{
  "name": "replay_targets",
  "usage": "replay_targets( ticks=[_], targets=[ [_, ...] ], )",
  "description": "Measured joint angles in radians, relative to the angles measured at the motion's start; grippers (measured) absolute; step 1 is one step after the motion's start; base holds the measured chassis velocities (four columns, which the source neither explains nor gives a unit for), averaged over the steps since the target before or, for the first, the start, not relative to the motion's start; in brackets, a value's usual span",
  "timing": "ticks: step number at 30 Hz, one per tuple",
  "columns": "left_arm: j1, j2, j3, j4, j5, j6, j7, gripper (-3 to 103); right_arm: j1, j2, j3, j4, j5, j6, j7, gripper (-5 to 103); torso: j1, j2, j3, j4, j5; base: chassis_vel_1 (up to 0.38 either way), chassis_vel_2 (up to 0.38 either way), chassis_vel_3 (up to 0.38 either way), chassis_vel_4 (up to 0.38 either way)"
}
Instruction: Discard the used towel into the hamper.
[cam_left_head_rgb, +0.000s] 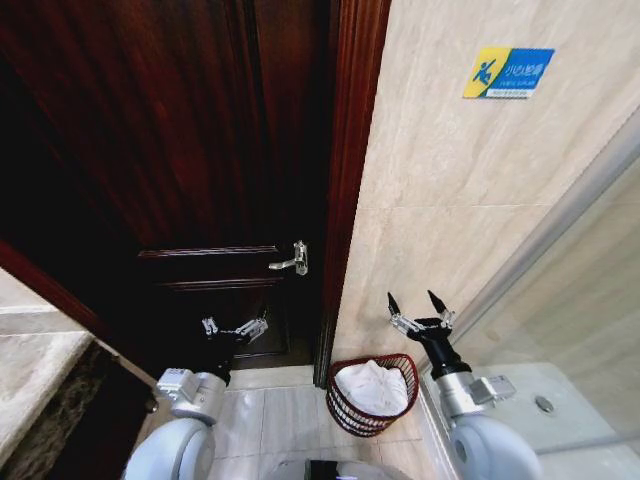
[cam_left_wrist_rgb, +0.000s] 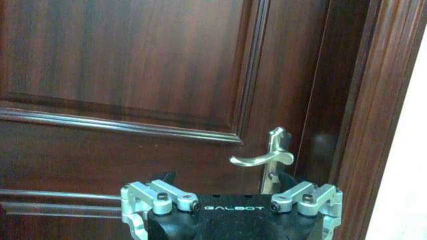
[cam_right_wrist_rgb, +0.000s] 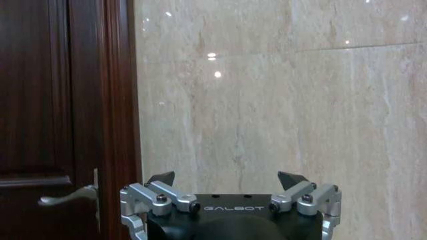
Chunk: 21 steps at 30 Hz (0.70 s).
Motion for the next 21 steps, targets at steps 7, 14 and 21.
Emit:
replay_targets(
  ticks=[7,14,21],
  targets=[
    [0.0,0.0,0.0,0.0,0.0,0.0,0.0,100,-0.007,0.012,0.0,-0.005,-0.01,0.015,-0.018,100,0.0,0.0,0.0,0.0,0.0,0.0,0.0,0.0,0.0],
    [0.0,0.0,0.0,0.0,0.0,0.0,0.0,100,-0.016,0.031,-0.016,-0.013,-0.035,0.039,-0.03,100,0.0,0.0,0.0,0.0,0.0,0.0,0.0,0.0,0.0],
    [0.0,0.0,0.0,0.0,0.0,0.0,0.0,100,-0.079,0.058,-0.028,-0.037,-0.064,0.106,-0.042,100,0.0,0.0,0.0,-0.0001,0.0,0.0,0.0,0.0,0.0]
  ],
)
